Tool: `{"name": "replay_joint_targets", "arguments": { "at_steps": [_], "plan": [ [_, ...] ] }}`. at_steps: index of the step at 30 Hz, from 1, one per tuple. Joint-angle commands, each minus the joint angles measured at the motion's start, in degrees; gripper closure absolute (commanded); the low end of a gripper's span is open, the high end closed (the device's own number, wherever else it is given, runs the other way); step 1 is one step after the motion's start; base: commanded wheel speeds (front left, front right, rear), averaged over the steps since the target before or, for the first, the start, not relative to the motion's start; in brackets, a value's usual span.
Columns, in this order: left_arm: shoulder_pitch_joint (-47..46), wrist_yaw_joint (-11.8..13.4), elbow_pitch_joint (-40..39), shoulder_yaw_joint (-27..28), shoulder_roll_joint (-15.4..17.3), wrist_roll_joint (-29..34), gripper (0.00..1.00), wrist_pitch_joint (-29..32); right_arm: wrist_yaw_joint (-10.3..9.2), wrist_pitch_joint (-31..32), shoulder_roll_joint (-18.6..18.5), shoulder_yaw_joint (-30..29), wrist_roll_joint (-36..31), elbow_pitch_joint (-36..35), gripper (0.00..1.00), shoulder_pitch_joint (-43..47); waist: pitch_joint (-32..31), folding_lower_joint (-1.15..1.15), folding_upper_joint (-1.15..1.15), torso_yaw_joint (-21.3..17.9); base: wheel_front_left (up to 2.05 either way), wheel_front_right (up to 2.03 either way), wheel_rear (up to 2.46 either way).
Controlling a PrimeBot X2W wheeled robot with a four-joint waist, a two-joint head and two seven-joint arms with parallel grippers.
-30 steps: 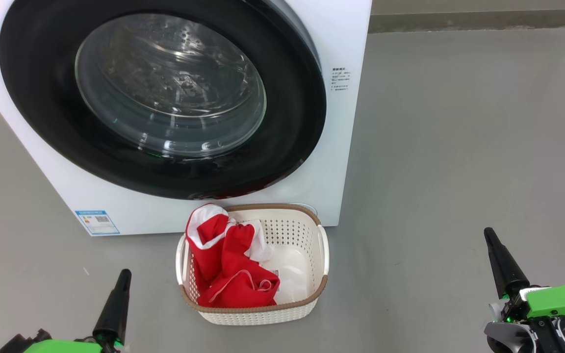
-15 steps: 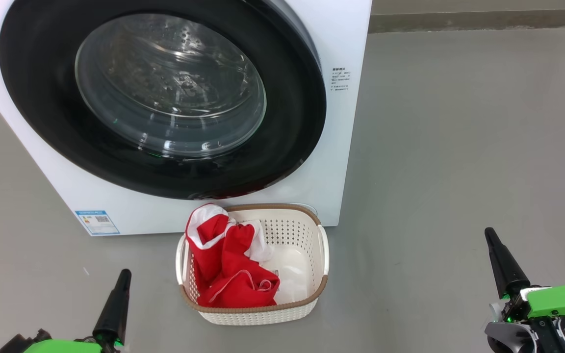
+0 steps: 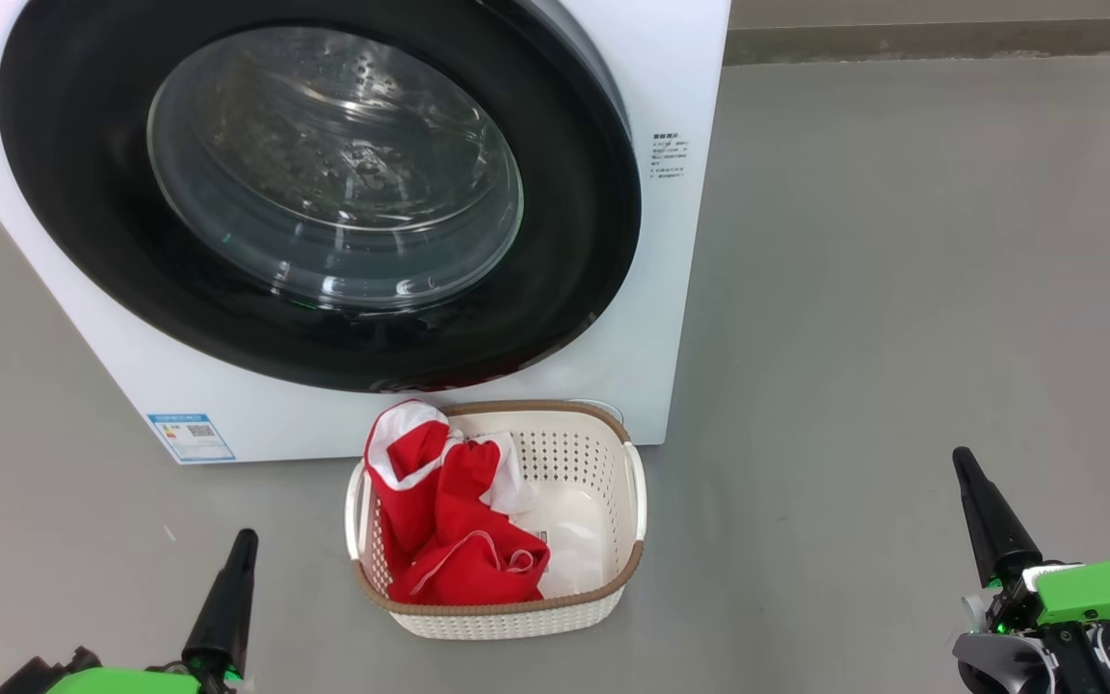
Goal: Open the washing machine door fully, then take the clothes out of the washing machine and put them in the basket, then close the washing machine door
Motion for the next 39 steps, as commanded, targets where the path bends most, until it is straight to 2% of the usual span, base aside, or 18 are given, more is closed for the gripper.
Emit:
{"name": "replay_joint_targets", "arguments": {
  "at_steps": [1,39],
  "plan": [
    [-2.27,-0.42,-1.17,1.99,0.69,-0.60,1.00,0.28,0.03,0.38,-0.51,0.91,0.10,-1.40,1.00,-2.42,0.00,0.00,0.00,0.00,0.00,0.00,0.00],
    [-2.26,-0.42,-1.17,1.97,0.69,-0.62,1.00,0.26,0.03,0.60,-0.33,0.64,-0.13,-1.39,1.00,-2.45,0.00,0.00,0.00,0.00,0.00,0.00,0.00]
  ]
}}
